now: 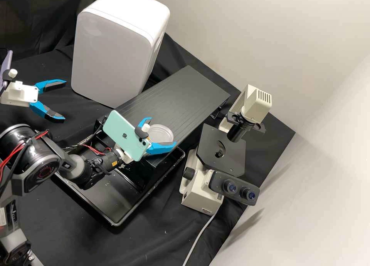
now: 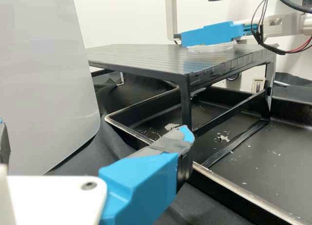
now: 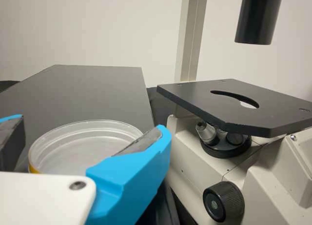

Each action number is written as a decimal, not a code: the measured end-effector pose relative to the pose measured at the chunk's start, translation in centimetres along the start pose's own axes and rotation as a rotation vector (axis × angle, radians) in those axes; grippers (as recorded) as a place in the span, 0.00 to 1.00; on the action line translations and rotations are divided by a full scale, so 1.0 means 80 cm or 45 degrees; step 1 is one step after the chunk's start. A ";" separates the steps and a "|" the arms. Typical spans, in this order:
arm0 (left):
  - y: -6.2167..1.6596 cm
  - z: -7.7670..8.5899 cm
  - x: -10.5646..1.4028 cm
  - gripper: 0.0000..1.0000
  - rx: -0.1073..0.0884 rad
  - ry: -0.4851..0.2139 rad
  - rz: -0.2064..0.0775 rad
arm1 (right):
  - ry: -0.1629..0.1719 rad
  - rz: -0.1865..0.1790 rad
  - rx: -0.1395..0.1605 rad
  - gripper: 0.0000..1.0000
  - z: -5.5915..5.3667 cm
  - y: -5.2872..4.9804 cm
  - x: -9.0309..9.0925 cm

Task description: Remove the lid from the petri dish

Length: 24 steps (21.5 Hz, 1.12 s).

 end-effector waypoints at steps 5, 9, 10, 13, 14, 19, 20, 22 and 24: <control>0.0000 0.000 0.000 1.00 0.000 0.000 0.000 | -0.001 0.001 0.000 0.00 0.000 0.000 0.000; 0.0004 -0.001 0.000 1.00 0.000 0.003 0.002 | -0.001 0.001 0.000 0.00 0.000 0.000 0.000; 0.0004 -0.001 0.000 1.00 0.000 0.003 0.002 | -0.001 0.001 0.000 0.00 0.000 0.000 0.000; 0.0004 -0.001 0.000 1.00 0.000 0.003 0.002 | -0.001 0.001 0.000 0.00 0.000 0.000 0.000; 0.0004 -0.001 0.000 1.00 0.000 0.003 0.002 | -0.001 0.001 0.000 0.00 0.000 0.000 0.000; 0.0004 -0.001 0.000 1.00 0.000 0.003 0.002 | -0.001 0.001 0.000 0.00 0.000 0.000 0.000; 0.0004 -0.001 0.000 1.00 0.000 0.003 0.002 | -0.001 0.001 0.000 0.00 0.000 0.000 0.000; 0.0004 -0.001 0.000 1.00 0.000 0.003 0.002 | 0.005 0.007 -0.005 0.00 -0.003 0.003 -0.002; 0.0004 -0.001 0.000 1.00 0.000 0.003 0.002 | 0.017 0.021 -0.004 0.00 -0.007 0.007 -0.007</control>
